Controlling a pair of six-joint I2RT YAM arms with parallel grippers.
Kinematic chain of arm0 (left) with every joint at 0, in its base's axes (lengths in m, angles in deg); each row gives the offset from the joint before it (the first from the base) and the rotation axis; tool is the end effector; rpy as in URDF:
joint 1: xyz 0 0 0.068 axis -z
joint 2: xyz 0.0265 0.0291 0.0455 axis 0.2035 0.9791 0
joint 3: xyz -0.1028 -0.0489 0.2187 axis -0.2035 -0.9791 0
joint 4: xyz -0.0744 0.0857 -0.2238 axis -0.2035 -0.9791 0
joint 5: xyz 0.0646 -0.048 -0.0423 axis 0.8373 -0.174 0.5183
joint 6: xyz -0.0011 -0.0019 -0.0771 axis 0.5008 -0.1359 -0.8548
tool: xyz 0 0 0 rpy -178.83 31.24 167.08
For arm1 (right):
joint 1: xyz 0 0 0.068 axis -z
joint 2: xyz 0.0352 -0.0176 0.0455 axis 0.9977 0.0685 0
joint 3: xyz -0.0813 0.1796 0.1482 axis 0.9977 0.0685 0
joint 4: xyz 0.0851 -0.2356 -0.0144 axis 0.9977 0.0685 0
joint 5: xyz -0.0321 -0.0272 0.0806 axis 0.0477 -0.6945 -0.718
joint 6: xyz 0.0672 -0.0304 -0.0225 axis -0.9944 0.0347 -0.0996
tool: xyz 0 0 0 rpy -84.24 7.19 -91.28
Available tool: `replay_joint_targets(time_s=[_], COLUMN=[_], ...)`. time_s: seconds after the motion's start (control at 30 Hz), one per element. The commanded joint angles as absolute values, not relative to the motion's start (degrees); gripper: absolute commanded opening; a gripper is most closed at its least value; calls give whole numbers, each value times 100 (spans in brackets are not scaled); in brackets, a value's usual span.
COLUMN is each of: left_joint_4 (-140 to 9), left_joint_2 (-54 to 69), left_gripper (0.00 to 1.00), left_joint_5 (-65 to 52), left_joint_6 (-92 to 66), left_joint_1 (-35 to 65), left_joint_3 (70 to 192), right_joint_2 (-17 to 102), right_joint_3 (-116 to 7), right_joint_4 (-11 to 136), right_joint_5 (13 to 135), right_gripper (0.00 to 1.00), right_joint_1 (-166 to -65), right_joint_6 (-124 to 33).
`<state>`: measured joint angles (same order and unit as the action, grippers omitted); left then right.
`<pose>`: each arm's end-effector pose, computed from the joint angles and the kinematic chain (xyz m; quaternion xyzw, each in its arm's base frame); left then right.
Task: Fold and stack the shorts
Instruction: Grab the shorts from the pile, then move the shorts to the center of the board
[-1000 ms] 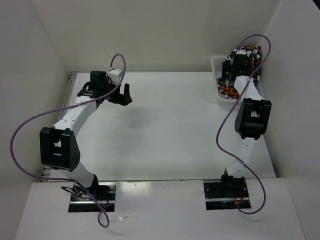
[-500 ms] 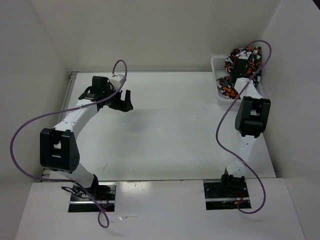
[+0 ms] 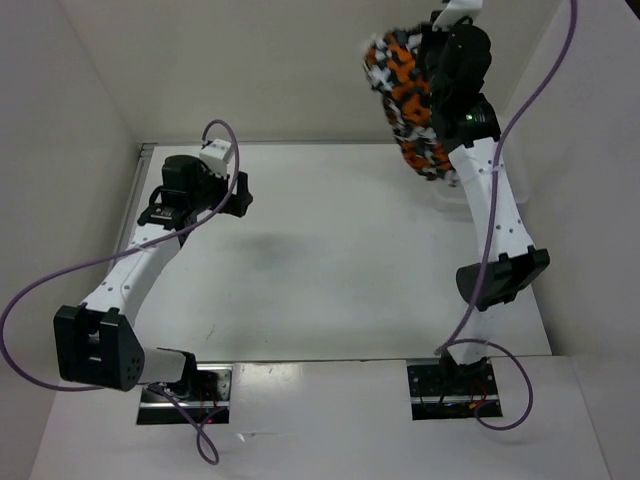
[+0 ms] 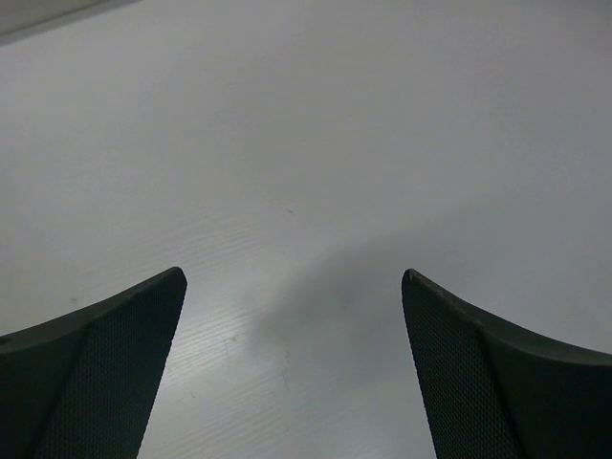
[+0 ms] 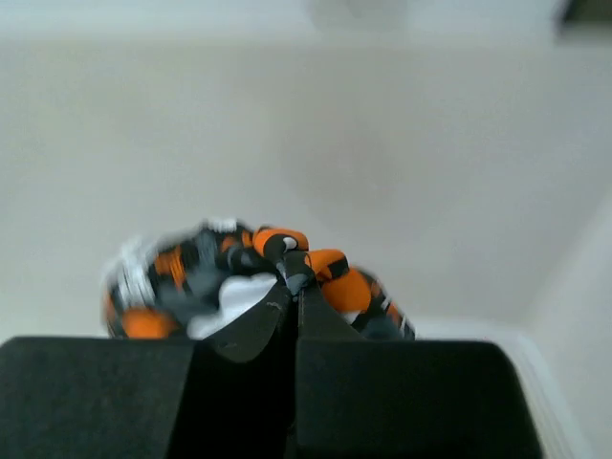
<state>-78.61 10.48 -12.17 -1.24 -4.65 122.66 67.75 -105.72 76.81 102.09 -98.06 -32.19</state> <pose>0.3320 -0.0573 0.2873 0.1151 0.8328 -0.1363 0.5241 0.4165 0.0651 0.4900 0.0205 0.6757 -0.0856 0.7319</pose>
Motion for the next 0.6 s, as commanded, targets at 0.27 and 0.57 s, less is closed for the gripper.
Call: replay_joint_targets(time_s=[0.27, 0.57], left_joint_4=[-6714, -7126], left_joint_2=[-84, -436], left_gripper=[100, 100], left_joint_5=[169, -304], left_joint_6=[-101, -101], left_joint_1=[-848, -1016], left_joint_3=[11725, 11322], right_joint_2=[5796, 4969], right_joint_3=[-9509, -6083], right_joint_4=[8119, 7495], right_joint_5=[8519, 8573], right_gripper=[4, 97], right_joint_1=[-10541, -9926], right_joint_6=[-4607, -3782])
